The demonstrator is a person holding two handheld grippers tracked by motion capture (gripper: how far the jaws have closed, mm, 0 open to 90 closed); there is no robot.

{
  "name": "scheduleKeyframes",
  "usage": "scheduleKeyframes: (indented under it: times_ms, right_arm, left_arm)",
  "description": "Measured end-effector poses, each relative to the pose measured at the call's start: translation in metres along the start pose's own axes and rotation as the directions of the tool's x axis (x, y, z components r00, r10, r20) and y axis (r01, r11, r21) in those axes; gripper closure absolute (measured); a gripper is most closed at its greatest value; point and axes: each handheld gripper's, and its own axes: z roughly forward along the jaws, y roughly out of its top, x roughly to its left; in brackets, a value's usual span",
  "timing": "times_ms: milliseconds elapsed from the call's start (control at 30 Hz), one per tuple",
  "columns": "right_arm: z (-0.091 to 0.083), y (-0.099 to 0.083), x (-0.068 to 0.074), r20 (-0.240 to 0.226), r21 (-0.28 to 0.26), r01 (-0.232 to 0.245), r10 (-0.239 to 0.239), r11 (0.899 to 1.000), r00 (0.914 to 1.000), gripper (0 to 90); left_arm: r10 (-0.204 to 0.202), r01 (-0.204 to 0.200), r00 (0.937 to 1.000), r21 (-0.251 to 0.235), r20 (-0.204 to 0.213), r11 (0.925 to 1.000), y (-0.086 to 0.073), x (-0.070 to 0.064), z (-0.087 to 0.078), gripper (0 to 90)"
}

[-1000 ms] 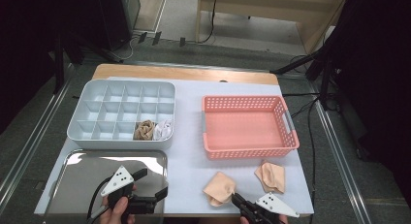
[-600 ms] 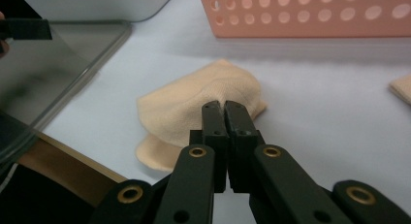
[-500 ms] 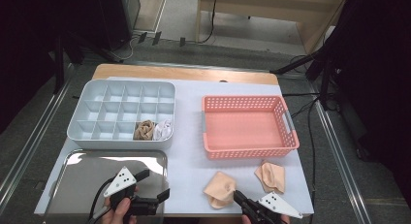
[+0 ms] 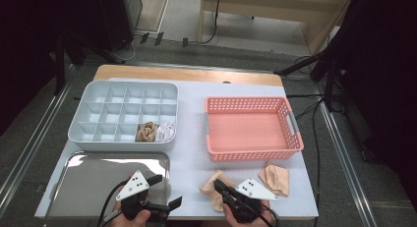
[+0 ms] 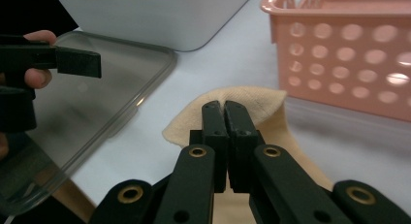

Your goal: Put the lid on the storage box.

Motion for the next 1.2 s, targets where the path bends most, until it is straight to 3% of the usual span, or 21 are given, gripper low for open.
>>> scheduleKeyframes:
  times_ms: [100, 200, 300, 433, 600, 767, 867, 967, 1033, 1200]
  right_arm:
    - [0.015, 0.004, 0.001, -0.020, 0.015, 0.009, -0.008, 1.000, 0.9998, 88.3]
    - [0.018, 0.006, -0.003, -0.035, -0.022, -0.013, 0.012, 1.000, 0.9993, 76.2]
    - [0.005, 0.006, -0.010, -0.015, -0.055, -0.043, 0.042, 0.998, 0.9990, 73.4]
    - [-0.016, -0.005, -0.023, 0.056, -0.061, -0.080, 0.083, 0.995, 0.9949, 69.9]
    - [-0.035, -0.029, -0.032, 0.145, -0.042, -0.135, 0.140, 0.990, 0.9794, 69.0]
    - [-0.042, -0.043, -0.032, 0.182, -0.045, -0.184, 0.189, 0.982, 0.9650, 69.0]
    - [-0.041, -0.047, -0.026, 0.192, -0.035, -0.191, 0.194, 0.981, 0.9619, 68.5]
    - [-0.040, -0.052, -0.019, 0.213, -0.025, -0.211, 0.211, 0.977, 0.9541, 67.1]
    - [-0.038, -0.055, -0.016, 0.216, -0.018, -0.213, 0.211, 0.977, 0.9533, 66.6]
    - [-0.035, -0.057, -0.014, 0.218, 0.002, -0.221, 0.215, 0.975, 0.9519, 69.5]
  left_arm:
    - [0.008, -0.007, 0.9999, 0.016, -0.014, 0.9998, 0.001, -0.001, 0.004, 1.7]
    - [0.011, -0.010, 0.9996, 0.033, -0.027, 0.9994, 0.001, -0.002, 0.009, 1.8]
    - [0.016, -0.014, 0.9988, 0.048, -0.046, 0.9988, 0.003, -0.002, 0.013, 2.1]
    - [0.017, -0.012, 0.9959, 0.055, -0.089, 0.9984, 0.006, -0.001, 0.020, 9.0]
    - [0.037, -0.030, 0.9876, 0.050, -0.152, 0.9983, 0.010, -0.002, 0.030, 17.4]
    - [0.047, -0.036, 0.9759, 0.054, -0.213, 0.9979, 0.015, -0.001, 0.043, 30.4]
    - [0.032, -0.015, 0.9695, 0.073, -0.243, 0.9972, 0.018, 0.001, 0.053, 36.7]
    - [0.001, 0.023, 0.9632, 0.084, -0.269, 0.9962, 0.022, 0.004, 0.060, 48.4]
    - [-0.004, 0.028, 0.9615, 0.085, -0.275, 0.9960, 0.024, 0.005, 0.065, 56.0]
    - [0.000, 0.039, 0.9523, 0.120, -0.305, 0.9920, 0.028, 0.006, 0.078, 61.4]
